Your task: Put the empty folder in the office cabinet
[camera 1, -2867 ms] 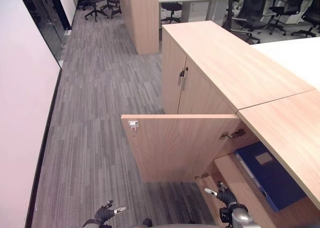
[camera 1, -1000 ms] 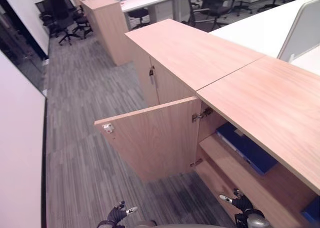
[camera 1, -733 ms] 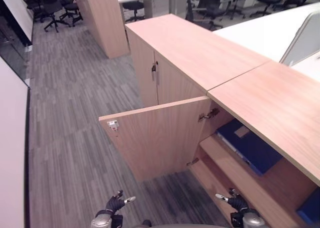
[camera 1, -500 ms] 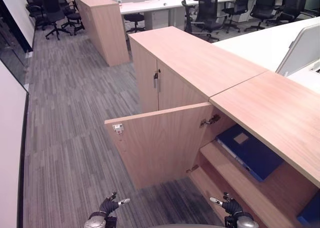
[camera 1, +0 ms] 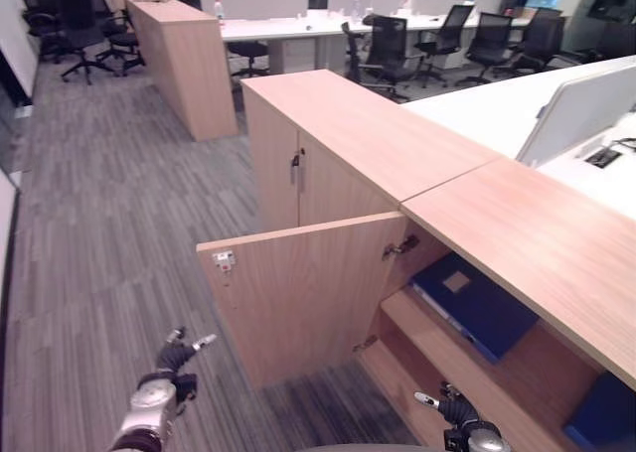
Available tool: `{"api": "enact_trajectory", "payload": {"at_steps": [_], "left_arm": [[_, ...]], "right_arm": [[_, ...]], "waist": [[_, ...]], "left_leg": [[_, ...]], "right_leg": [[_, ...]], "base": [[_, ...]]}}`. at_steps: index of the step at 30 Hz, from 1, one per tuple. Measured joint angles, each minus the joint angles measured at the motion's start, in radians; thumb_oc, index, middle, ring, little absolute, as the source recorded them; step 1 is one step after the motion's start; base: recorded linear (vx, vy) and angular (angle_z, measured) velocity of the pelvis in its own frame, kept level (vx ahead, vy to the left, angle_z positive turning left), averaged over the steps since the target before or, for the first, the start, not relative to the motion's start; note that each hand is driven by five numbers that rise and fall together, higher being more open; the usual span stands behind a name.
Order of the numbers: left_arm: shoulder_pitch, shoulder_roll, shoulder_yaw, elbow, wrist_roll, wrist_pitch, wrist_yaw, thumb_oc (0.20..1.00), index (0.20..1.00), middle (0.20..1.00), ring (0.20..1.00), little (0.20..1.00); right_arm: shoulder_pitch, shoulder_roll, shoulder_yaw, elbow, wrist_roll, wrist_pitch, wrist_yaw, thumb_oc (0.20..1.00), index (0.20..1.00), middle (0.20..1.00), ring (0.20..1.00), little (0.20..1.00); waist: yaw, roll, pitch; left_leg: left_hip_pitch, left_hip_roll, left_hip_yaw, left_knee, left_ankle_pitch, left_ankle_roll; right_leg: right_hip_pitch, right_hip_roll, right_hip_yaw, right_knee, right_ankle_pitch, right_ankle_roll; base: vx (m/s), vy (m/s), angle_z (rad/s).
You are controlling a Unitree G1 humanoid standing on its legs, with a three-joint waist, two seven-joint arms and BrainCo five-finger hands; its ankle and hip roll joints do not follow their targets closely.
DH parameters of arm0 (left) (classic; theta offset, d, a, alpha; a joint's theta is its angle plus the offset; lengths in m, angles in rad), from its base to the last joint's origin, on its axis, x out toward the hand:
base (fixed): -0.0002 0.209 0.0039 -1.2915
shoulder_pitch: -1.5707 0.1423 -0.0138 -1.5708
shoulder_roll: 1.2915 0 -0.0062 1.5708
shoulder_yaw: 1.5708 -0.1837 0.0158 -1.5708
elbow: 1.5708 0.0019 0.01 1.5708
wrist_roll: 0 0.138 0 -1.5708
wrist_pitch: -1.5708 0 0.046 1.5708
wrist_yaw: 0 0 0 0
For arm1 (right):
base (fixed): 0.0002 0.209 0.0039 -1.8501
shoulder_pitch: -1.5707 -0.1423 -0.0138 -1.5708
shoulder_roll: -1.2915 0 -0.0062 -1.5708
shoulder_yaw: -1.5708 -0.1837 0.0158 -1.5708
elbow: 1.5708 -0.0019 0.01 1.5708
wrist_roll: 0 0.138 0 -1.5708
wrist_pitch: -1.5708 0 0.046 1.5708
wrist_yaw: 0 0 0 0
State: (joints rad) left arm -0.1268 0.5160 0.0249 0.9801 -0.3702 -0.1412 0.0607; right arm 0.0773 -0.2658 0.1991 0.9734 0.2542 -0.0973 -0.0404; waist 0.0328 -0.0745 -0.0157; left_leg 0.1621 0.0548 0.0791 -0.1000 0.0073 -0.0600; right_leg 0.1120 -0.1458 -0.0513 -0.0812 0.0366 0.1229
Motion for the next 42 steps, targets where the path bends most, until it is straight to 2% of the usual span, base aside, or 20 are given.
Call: {"api": "enact_trajectory", "payload": {"at_steps": [3, 6, 9, 16, 27, 32, 42], "left_arm": [[-0.038, 0.041, 0.037, 0.0, -0.018, -0.018, 0.009, 1.0, 1.0, 1.0, 1.0, 1.0], [-0.078, 0.081, 0.037, 0.0, -0.018, -0.026, 0.009, 1.0, 1.0, 1.0, 1.0, 1.0], [-0.121, 0.108, 0.019, -0.001, -0.018, -0.027, 0.004, 1.0, 1.0, 1.0, 1.0, 1.0], [-0.147, 0.123, -0.02, -0.009, -0.016, -0.028, -0.01, 1.0, 1.0, 1.0, 1.0, 1.0], [-0.146, 0.097, -0.062, -0.041, -0.015, -0.027, -0.008, 1.0, 1.0, 1.0, 1.0, 1.0], [-0.145, 0.045, -0.074, -0.049, -0.018, -0.02, -0.002, 1.0, 1.0, 1.0, 1.0, 1.0], [-0.053, -0.009, -0.192, -0.164, -0.04, 0.011, -0.027, 1.0, 1.0, 1.0, 1.0, 1.0]], "right_arm": [[0.01, 0.0, 0.0, -0.002, 0.0, 0.0, 0.002, 1.0, 1.0, 1.0, 1.0, 1.0], [0.029, -0.001, 0.0, -0.002, -0.001, -0.001, 0.014, 1.0, 1.0, 1.0, 1.0, 1.0], [0.036, -0.006, 0.0, 0.0, -0.001, -0.001, 0.022, 1.0, 1.0, 1.0, 1.0, 1.0], [0.038, -0.009, 0.0, 0.001, -0.002, -0.001, 0.041, 1.0, 1.0, 1.0, 1.0, 1.0], [0.034, -0.009, -0.001, 0.001, -0.023, 0.0, 0.041, 1.0, 1.0, 1.0, 1.0, 1.0], [0.037, -0.008, -0.001, 0.002, -0.041, 0.002, 0.041, 1.0, 1.0, 1.0, 1.0, 1.0], [0.032, 0.002, -0.001, 0.001, -0.051, 0.017, 0.041, 1.0, 1.0, 1.0, 1.0, 1.0]], "waist": [[-0.004, -0.002, -0.001], [-0.029, 0.0, 0.0], [-0.028, 0.001, 0.003], [-0.037, 0.001, 0.009], [-0.02, 0.002, 0.026], [0.002, -0.001, 0.028], [0.01, -0.024, 0.038]], "left_leg": [[0.001, 0.0, 0.017, 0.0, 0.0, 0.0], [0.003, -0.001, 0.026, 0.0, 0.0, 0.0], [-0.004, 0.0, 0.048, 0.0, 0.001, 0.001], [-0.007, -0.001, 0.062, 0.0, 0.001, 0.0], [-0.002, -0.006, 0.052, 0.0, 0.001, 0.0], [-0.003, -0.018, 0.048, 0.0, 0.003, 0.004], [-0.011, -0.034, 0.038, 0.0, 0.012, 0.018]], "right_leg": [[-0.005, -0.001, 0.012, -0.001, 0.007, 0.006], [-0.009, 0.0, 0.022, -0.006, 0.015, 0.007], [-0.024, 0.0, 0.044, -0.005, 0.03, 0.006], [-0.039, 0.0, 0.057, -0.006, 0.032, 0.012], [-0.024, -0.005, 0.045, -0.005, 0.036, 0.01], [-0.023, -0.019, 0.04, -0.005, 0.038, 0.015], [-0.026, -0.037, 0.035, -0.003, 0.042, 0.022]], "base": [[0.0, 0.031, -0.18], [-0.02, 0.037, -0.08], [-0.04, 0.032, -0.21], [-0.01, 0.016, -0.07], [-0.01, 0.015, 0.04], [-0.01, 0.012, 0.03], [-0.01, 0.004, 0.03]]}}
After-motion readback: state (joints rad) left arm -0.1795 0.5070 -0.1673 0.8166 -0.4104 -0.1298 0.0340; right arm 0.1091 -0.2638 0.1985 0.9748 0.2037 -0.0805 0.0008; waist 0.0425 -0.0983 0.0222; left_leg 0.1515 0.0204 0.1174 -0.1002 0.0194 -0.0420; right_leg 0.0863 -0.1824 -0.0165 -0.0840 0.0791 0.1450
